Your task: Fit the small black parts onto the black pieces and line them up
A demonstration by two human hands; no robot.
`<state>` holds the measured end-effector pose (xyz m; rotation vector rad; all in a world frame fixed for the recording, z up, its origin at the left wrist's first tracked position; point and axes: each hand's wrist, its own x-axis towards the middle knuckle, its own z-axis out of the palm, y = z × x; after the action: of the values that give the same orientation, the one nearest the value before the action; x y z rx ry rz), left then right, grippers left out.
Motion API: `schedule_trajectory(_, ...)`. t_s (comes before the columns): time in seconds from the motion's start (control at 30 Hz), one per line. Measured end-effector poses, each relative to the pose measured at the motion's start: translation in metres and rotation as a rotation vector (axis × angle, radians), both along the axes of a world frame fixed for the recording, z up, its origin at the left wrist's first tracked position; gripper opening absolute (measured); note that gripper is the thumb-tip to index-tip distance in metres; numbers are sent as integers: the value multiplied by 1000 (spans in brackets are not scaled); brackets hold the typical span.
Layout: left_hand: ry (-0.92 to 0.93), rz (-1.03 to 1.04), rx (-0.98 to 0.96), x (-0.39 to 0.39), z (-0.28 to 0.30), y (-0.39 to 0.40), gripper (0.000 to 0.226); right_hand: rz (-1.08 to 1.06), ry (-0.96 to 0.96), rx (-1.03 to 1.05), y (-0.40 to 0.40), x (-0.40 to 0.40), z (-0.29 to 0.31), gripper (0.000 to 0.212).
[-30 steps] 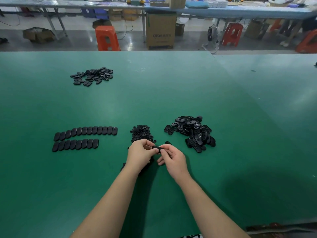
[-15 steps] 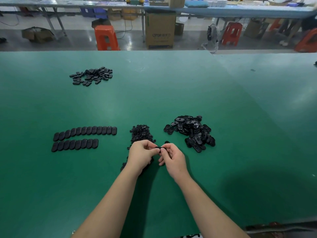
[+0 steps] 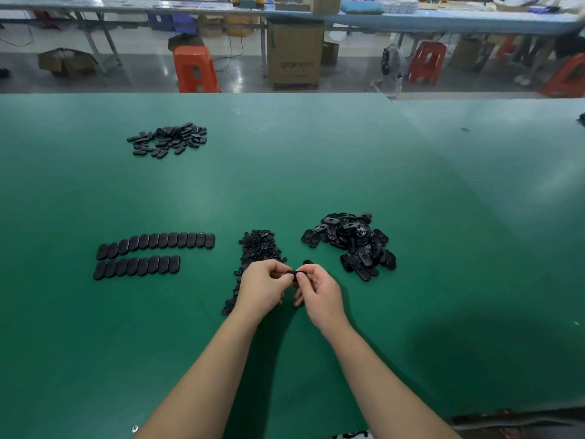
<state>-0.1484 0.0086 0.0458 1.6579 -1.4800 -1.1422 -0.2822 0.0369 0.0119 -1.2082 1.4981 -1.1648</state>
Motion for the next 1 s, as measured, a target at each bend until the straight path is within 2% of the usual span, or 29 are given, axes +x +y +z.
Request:
schedule_trajectory(0.2, -106, 21, -24, -5, 1, 3, 10, -15, -20, -7, 0, 0, -3, 8)
schedule_trajectory(0.43, -132, 30, -68, -11, 1, 7, 4, -32, -19, -15, -3, -1, -7, 10)
schedule_trajectory(0.7, -197, -85, -183, -12, 0, 8, 14, -95, -56, -38, -4, 0, -8, 13)
schedule_trajectory(0.8, -281, -106, -254, -12, 0, 9, 19, -84, -85, -23, -4, 0, -8, 13)
schedule_trajectory(0.9, -439, -171, -374, -13, -1, 10, 29, -82, -100, -21, -3, 1, -7, 11)
schedule_trajectory(1.0, -614, -185, -495, -9, -1, 13, 22, -87, -102, -35, -2, 1, -6, 12)
